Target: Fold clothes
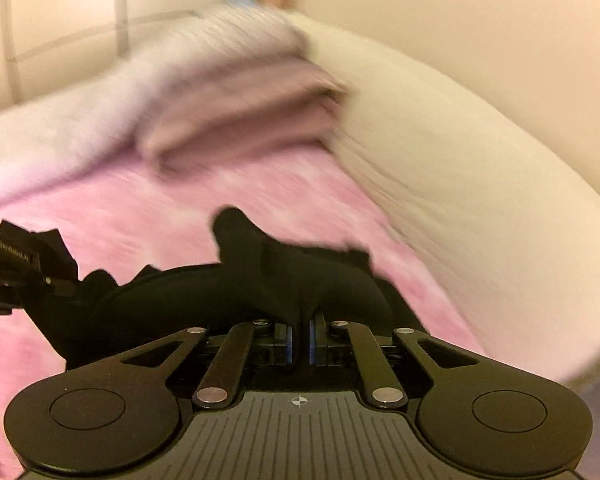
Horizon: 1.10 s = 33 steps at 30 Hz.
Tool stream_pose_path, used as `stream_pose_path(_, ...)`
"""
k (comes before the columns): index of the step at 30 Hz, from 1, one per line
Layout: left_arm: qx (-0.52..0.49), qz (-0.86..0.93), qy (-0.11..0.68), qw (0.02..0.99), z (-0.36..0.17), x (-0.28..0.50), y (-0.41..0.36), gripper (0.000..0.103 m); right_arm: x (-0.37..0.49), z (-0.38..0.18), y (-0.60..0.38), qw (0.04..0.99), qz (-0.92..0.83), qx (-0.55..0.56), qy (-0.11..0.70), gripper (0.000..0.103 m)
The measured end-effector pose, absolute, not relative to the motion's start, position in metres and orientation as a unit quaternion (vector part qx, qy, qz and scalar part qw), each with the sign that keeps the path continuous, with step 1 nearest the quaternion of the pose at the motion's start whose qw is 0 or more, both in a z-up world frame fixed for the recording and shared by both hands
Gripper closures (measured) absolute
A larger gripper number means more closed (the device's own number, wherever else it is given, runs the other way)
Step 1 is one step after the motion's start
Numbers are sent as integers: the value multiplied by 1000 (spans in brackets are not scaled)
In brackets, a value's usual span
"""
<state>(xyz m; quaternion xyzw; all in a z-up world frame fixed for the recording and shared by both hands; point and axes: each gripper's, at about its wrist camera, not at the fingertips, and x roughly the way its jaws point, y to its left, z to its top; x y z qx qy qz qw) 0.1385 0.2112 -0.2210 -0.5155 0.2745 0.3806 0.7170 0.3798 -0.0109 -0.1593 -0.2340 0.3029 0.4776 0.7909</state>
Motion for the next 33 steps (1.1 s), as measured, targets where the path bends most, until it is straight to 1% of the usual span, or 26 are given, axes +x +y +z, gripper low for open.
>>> stream_pose_path(9, -469, 490, 130, 723, -95, -117, 214, 97, 187, -72, 37, 734, 627, -148, 215, 98)
stream_pose_path(11, -454, 515, 101, 720, -71, -172, 213, 96, 139, -60, 42, 726, 644, -133, 203, 98)
stream_pose_path(12, -444, 535, 99, 712, -64, -200, 213, 95, 116, -59, 46, 718, 648, -142, 211, 98)
stream_pose_path(13, -438, 550, 116, 702, -63, -220, 217, 90, 92, -59, 51, 709, 653, -150, 220, 97)
stream_pose_path(14, -433, 565, 136, 689, -62, -241, 220, 84, 70, -59, 55, 701, 656, -161, 230, 88)
stream_pose_path(15, -433, 579, 180, 666, -69, -262, 226, 75, 52, -67, 57, 690, 653, -184, 251, 81)
stream_pose_path(16, -437, 589, 214, 646, -79, -278, 227, 75, 34, -74, 59, 679, 650, -207, 271, 63)
stream_pose_path(17, -439, 596, 247, 625, -89, -294, 228, 75, 17, -82, 62, 667, 646, -230, 291, 52)
stream_pose_path(20, -448, 602, 311, 583, -124, -332, 204, 75, -29, -100, 62, 631, 638, -286, 336, 51)
stream_pose_path(23, -472, 593, 333, 561, -146, -365, 162, 75, -59, -111, 53, 599, 643, -320, 355, 51)
stream_pose_path(26, -499, 579, 344, 546, -165, -379, 123, 75, -68, -125, 58, 576, 640, -358, 361, 51)
stream_pose_path(28, -504, 573, 350, 544, -171, -383, 99, 75, -76, -126, 51, 569, 638, -369, 363, 51)
stream_pose_path(33, -480, 576, 357, 557, -162, -374, 57, 75, -88, -126, 20, 557, 640, -379, 369, 51)
